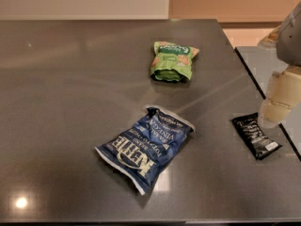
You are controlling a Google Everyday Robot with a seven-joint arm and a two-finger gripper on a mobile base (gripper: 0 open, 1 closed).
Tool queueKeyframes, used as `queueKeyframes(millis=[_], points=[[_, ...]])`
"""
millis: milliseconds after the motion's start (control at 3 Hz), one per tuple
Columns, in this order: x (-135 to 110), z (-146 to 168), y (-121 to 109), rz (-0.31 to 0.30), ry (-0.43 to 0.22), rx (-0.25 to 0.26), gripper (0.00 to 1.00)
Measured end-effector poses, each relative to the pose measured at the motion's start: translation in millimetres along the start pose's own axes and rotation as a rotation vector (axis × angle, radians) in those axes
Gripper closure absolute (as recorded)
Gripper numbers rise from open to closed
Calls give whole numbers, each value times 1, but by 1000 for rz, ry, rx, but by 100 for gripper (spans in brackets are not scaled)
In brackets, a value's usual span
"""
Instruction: Pick rxbar chocolate
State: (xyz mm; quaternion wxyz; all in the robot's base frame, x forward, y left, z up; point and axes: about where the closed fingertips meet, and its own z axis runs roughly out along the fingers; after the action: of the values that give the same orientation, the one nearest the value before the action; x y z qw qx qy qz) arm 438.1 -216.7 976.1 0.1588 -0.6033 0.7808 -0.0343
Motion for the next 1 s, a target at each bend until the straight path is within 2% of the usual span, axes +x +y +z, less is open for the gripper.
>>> queueKeyframes(millis=[667, 1000], points=[[5, 6, 0, 14, 9, -4, 0], [18, 23, 0, 57, 31, -17, 0]])
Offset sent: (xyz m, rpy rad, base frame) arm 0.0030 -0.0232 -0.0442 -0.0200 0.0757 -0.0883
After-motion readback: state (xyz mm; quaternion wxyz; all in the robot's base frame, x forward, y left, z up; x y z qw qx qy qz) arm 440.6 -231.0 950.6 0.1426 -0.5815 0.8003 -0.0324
